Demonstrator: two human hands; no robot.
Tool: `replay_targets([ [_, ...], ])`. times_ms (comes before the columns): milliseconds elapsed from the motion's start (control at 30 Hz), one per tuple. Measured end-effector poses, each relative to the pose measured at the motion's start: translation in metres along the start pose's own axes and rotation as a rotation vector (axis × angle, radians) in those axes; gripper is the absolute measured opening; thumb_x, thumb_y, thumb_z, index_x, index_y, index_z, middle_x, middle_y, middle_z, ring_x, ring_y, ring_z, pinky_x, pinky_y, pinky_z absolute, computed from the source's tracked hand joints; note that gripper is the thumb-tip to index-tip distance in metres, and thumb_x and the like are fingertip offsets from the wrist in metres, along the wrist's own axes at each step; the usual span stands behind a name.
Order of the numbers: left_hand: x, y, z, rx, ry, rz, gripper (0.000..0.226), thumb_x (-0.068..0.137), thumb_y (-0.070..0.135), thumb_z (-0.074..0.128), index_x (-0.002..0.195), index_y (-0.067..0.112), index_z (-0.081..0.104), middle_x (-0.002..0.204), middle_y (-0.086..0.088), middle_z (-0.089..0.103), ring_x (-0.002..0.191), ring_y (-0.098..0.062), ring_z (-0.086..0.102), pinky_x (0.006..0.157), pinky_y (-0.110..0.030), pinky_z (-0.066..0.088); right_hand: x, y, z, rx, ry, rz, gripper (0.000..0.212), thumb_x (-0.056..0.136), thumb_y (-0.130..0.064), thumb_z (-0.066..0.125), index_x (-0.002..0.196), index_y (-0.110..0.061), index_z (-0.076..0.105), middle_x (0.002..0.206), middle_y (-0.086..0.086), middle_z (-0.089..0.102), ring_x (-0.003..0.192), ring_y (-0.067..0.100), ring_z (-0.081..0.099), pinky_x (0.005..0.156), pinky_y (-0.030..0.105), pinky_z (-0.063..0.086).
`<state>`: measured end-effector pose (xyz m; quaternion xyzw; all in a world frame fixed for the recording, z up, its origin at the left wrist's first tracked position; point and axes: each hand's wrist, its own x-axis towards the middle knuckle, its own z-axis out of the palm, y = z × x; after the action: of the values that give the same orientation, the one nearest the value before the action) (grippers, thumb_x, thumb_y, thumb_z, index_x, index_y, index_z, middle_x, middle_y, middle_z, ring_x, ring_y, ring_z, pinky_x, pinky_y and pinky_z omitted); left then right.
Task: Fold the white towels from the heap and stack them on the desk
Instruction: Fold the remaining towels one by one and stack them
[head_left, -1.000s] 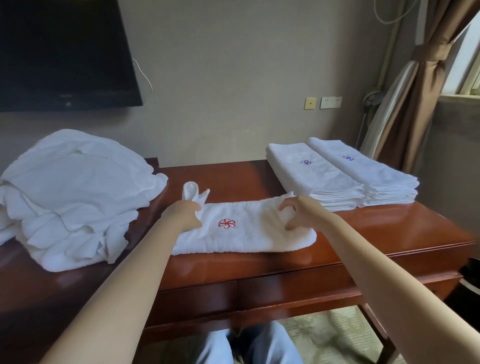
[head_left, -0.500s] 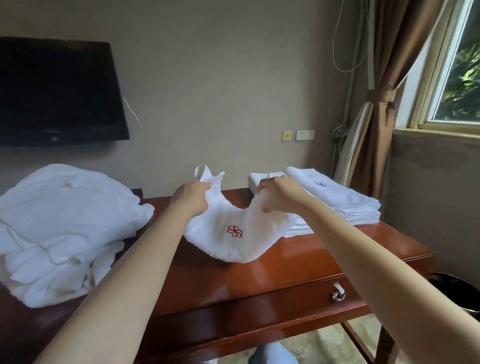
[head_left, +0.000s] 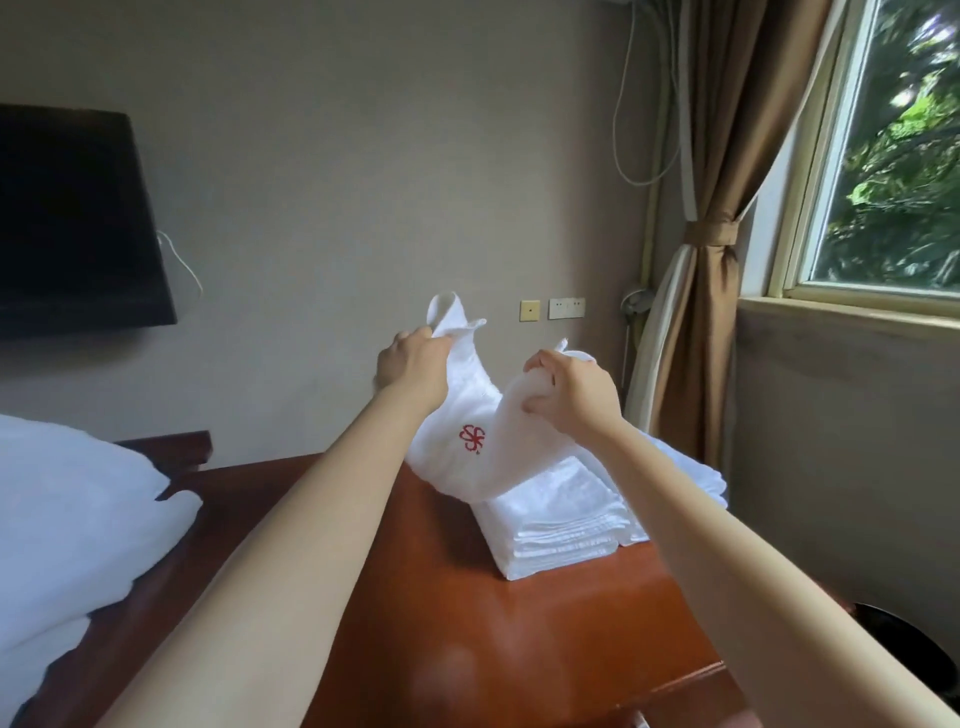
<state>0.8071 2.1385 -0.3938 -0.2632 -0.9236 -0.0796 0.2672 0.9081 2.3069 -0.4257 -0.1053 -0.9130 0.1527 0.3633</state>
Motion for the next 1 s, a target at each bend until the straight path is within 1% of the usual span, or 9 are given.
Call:
replay_targets([
  [200, 0.076, 0.031, 0.039, 0.014, 0.069, 0.050, 0.051, 0.084, -0.006, 0.044, 0.125, 0.023, 0.050, 0.121, -0.004, 0.046, 0.113, -0.027, 0.041, 0.084, -0.033, 0.038, 0.032, 0.033, 0.042, 0.289, 0.181, 0.372, 0.037, 0.073, -0.021, 0.072, 0.107, -0.031, 0.061, 0.074, -0.015, 0.049, 0.079, 0.015, 0.048, 0.058, 0.025, 0.033],
  [267, 0.092, 0.041, 0.054, 0.044, 0.086, 0.074, 0.049, 0.082, -0.007, 0.046, 0.121, 0.023, 0.051, 0.119, -0.004, 0.045, 0.112, -0.027, 0.040, 0.082, -0.032, 0.033, 0.030, 0.039, 0.062, 0.434, 0.217, 0.526, 0.038, 0.076, -0.021, 0.069, 0.112, -0.029, 0.059, 0.075, -0.019, 0.045, 0.084, 0.017, 0.052, 0.069, 0.027, 0.041],
  [400, 0.105, 0.058, 0.092, 0.087, 0.065, 0.150, 0.054, 0.080, -0.007, 0.049, 0.124, 0.025, 0.048, 0.119, -0.003, 0.043, 0.111, -0.028, 0.040, 0.078, -0.034, 0.030, 0.006, 0.048, 0.101, 0.678, 0.142, 0.736, 0.039, 0.082, -0.022, 0.065, 0.118, -0.023, 0.048, 0.099, -0.005, 0.056, 0.099, 0.026, 0.059, 0.090, 0.044, 0.050],
  [533, 0.094, 0.065, 0.134, 0.043, -0.144, 0.245, 0.061, 0.085, -0.001, 0.044, 0.137, 0.031, 0.040, 0.125, -0.004, 0.042, 0.115, -0.029, 0.039, 0.086, -0.036, 0.036, -0.035, 0.060, 0.128, 0.932, -0.069, 0.824, 0.040, 0.083, -0.014, 0.060, 0.118, -0.024, 0.046, 0.103, 0.004, 0.056, 0.087, 0.028, 0.062, 0.073, 0.044, 0.059],
  [600, 0.085, 0.065, 0.151, 0.012, -0.299, 0.297, 0.055, 0.091, 0.007, 0.044, 0.138, 0.035, 0.039, 0.131, -0.003, 0.041, 0.119, -0.029, 0.038, 0.091, -0.037, 0.035, -0.043, 0.070, 0.130, 0.997, -0.133, 0.888, 0.041, 0.084, -0.018, 0.061, 0.121, -0.028, 0.047, 0.103, 0.006, 0.057, 0.085, 0.026, 0.064, 0.069, 0.039, 0.060],
  [667, 0.073, 0.067, 0.164, -0.002, -0.396, 0.342, 0.045, 0.096, 0.018, 0.043, 0.136, 0.037, 0.044, 0.141, -0.001, 0.038, 0.127, -0.027, 0.036, 0.096, -0.038, 0.036, -0.043, 0.081, 0.129, 1.026, -0.105, 0.949, 0.037, 0.086, -0.023, 0.062, 0.121, -0.027, 0.049, 0.102, 0.004, 0.057, 0.089, 0.025, 0.063, 0.075, 0.041, 0.058],
  [800, 0.053, 0.071, 0.172, -0.055, -0.449, 0.362, 0.033, 0.096, 0.038, 0.042, 0.127, 0.035, 0.055, 0.140, -0.001, 0.038, 0.125, -0.027, 0.035, 0.096, -0.041, 0.038, -0.034, 0.085, 0.122, 1.196, 0.025, 1.034, 0.014, 0.089, -0.011, 0.055, 0.101, -0.017, 0.059, 0.089, 0.005, 0.056, 0.075, 0.021, 0.057, 0.061, 0.029, 0.050],
  [900, 0.041, 0.067, 0.168, -0.091, -0.538, 0.313, 0.046, 0.088, 0.063, 0.038, 0.125, 0.039, 0.054, 0.134, 0.004, 0.037, 0.126, -0.027, 0.032, 0.097, -0.043, 0.032, -0.028, 0.089, 0.120, 0.989, 0.033, 0.918, 0.030, 0.088, -0.013, 0.053, 0.117, -0.017, 0.060, 0.096, -0.002, 0.056, 0.081, 0.021, 0.059, 0.075, 0.038, 0.056],
  [1000, 0.021, 0.066, 0.163, -0.094, -0.622, 0.291, 0.072, 0.067, 0.086, 0.039, 0.122, 0.042, 0.052, 0.124, 0.006, 0.036, 0.122, -0.025, 0.031, 0.095, -0.045, 0.029, -0.027, 0.095, 0.116, 1.112, 0.056, 0.990, 0.042, 0.092, -0.017, 0.053, 0.133, -0.024, 0.049, 0.112, 0.001, 0.055, 0.098, 0.024, 0.060, 0.084, 0.042, 0.055],
])
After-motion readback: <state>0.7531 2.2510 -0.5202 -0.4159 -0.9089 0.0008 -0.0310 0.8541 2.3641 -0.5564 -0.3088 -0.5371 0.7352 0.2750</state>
